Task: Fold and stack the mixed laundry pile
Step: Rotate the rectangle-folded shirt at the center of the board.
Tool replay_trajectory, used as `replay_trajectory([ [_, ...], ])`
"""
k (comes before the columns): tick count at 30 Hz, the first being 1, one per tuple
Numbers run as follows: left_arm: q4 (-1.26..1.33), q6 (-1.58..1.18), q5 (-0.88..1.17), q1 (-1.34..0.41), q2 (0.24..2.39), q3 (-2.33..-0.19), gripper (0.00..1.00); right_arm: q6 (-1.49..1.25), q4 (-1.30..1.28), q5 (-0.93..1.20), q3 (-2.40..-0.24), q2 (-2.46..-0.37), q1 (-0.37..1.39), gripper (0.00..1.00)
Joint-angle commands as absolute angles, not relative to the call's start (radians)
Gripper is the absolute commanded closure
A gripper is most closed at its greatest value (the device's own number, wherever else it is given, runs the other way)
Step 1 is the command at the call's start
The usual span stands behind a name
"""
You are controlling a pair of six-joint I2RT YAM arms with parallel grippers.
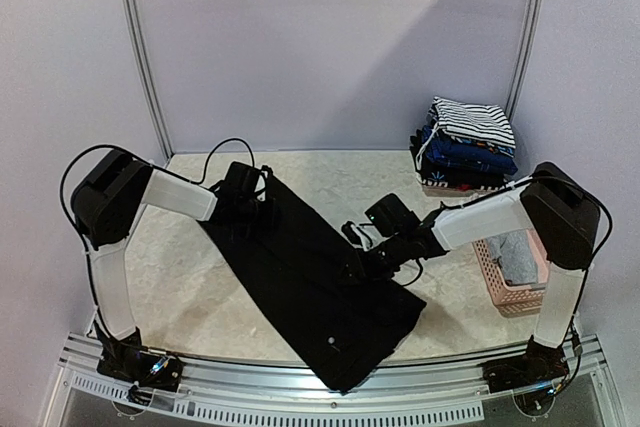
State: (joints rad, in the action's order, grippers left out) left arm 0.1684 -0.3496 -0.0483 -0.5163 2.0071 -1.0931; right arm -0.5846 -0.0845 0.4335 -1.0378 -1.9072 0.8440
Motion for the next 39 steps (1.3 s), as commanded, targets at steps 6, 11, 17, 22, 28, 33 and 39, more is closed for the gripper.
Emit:
replay_trajectory([
  [6,0.055,-0.306,-0.081,-0.502,1.880,-1.032,0.68,-0.497,-0.351,0.322,-1.142,-1.888,0.870,0.51],
  [11,0.031,-0.321,-0.132,-0.504,1.715,-0.912,0.62,-0.405,-0.374,0.402,-1.197,-1.850,0.869,0.44],
  [17,0.015,-0.402,-0.179,-0.505,1.557,-0.759,0.55,-0.353,-0.375,0.371,-1.293,-1.850,0.854,0.40],
  [22,0.060,-0.474,-0.171,-0.519,1.488,-0.636,0.56,-0.312,-0.419,0.264,-1.435,-1.964,0.806,0.36],
  [28,0.102,-0.532,-0.174,-0.536,1.480,-0.548,0.56,-0.291,-0.422,0.258,-1.560,-2.104,0.735,0.33],
  [33,0.168,-0.556,-0.151,-0.541,1.520,-0.517,0.58,-0.280,-0.442,0.271,-1.593,-2.180,0.717,0.37],
  [39,0.241,-0.561,-0.112,-0.541,1.604,-0.529,0.60,-0.286,-0.406,0.293,-1.510,-2.178,0.708,0.43],
])
